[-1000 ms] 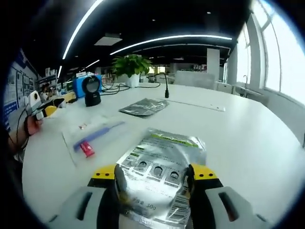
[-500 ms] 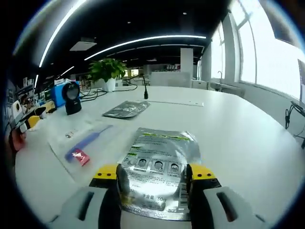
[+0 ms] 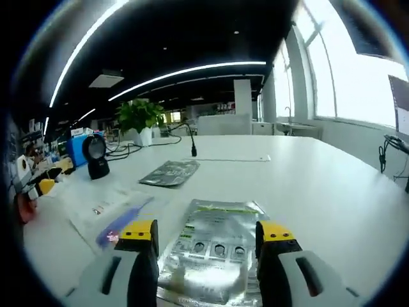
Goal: Clip sheet goods on table flip sheet goods clip sheet goods scan sheet goods put sheet goods back to table
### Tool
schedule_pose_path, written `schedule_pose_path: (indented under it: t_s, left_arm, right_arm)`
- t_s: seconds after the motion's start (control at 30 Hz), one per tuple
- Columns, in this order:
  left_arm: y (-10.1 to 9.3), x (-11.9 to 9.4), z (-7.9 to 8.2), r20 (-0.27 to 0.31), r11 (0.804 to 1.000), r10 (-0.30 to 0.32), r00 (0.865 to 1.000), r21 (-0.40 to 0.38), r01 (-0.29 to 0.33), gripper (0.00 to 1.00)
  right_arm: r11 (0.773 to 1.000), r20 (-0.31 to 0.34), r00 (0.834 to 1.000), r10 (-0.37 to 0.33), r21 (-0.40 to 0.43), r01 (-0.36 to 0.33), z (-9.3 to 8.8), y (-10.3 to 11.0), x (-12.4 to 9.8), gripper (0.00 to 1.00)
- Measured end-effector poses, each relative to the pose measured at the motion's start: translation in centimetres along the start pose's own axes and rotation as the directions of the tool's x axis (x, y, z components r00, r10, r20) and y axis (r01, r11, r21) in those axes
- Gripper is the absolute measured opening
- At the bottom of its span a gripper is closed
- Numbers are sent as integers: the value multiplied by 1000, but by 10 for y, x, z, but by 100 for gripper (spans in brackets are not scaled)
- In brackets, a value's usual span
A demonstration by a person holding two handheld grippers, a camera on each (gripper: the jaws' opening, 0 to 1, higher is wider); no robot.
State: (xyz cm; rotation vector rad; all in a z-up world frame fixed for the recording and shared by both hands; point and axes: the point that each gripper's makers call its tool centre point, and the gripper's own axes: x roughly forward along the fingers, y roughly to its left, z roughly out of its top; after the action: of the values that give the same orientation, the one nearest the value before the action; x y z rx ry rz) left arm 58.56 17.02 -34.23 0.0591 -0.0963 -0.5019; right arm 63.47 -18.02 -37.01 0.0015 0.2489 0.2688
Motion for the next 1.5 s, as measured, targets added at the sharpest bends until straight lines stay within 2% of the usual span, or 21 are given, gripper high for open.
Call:
schedule_pose_path:
  t_s: [0.03,0.1,0.13,0.23,0.27,0.33,0.4,0.43,0.5,0.53,0.63,0.77,0.87,0.9,1.1,1.27,1.33,1.43,1.47,1.5]
  left_arm:
    - [0,0,-1,-3,1000,0,1000,2,0,40]
    - [-1,1,-1,-5,1000,-4,1000,3,4,40]
    - [-1,1,-1,-6,1000,-5,1000,4,5,40]
    - [-1,1,-1,-5,1000,-3,1000,2,3,40]
    - [0,0,-1,-5,1000,-2,1000,1,2,40]
    - [0,0,-1,-4,1000,-1,1000,-1,1,40]
    - [0,1,-2,-7,1000,0,1000,1,0,40]
    - [0,1,-2,-8,1000,0,1000,2,0,40]
    - [0,1,-2,-11,1000,-1,1000,6,1,40]
    - [0,1,-3,-13,1000,0,1000,9,1,40]
    - [1,1,-3,-16,1000,5,1000,9,-5,40]
    - [1,1,-4,-19,1000,5,1000,11,-5,41]
    - [1,1,-4,-22,1000,8,1000,12,-8,41]
    - [1,1,-5,-22,1000,9,1000,12,-8,41]
    - [3,1,-5,-24,1000,16,1000,11,-16,41]
    - [1,2,-5,-24,1000,10,1000,16,-9,41]
    - [1,1,-5,-24,1000,9,1000,16,-9,41]
    - [0,1,-5,-22,1000,6,1000,16,-6,41]
    - [0,1,-4,-21,1000,5,1000,16,-4,41]
    - [0,2,-4,-21,1000,4,1000,15,-3,41]
  right_arm:
    - [999,12,1000,6,-47,-5,10,-3,1,54]
    - [994,-16,1000,10,-113,-12,25,-14,6,50]
    - [993,-22,1000,16,-120,-19,30,-18,9,49]
    - [985,-59,997,53,-159,-62,37,-30,19,45]
    - [977,-77,994,76,-196,-90,38,-31,23,38]
    - [956,-120,988,98,-264,-127,36,-37,30,35]
    - [949,-184,972,148,-250,-191,30,-45,47,35]
    - [945,-195,970,146,-263,-195,26,-41,43,34]
    - [927,-242,958,152,-301,-223,19,-51,46,28]
    - [926,-241,958,155,-302,-225,18,-53,49,25]
    - [907,-257,946,199,-317,-277,10,-56,53,24]
    - [893,-312,931,189,-340,-295,-4,-66,63,24]
    - [893,-345,918,197,-323,-313,-16,-71,69,25]
    - [894,-353,916,193,-320,-312,-22,-69,62,25]
    - [904,-352,916,190,-302,-304,-22,-70,66,23]
    - [920,-378,903,204,-242,-309,-27,-66,64,19]
    - [927,-394,893,217,-204,-315,-32,-61,62,16]
    - [929,-403,890,211,-199,-311,-31,-60,61,15]
    - [941,-416,885,212,-159,-300,-33,-59,60,14]
    - [943,-413,885,212,-150,-296,-33,-58,60,14]
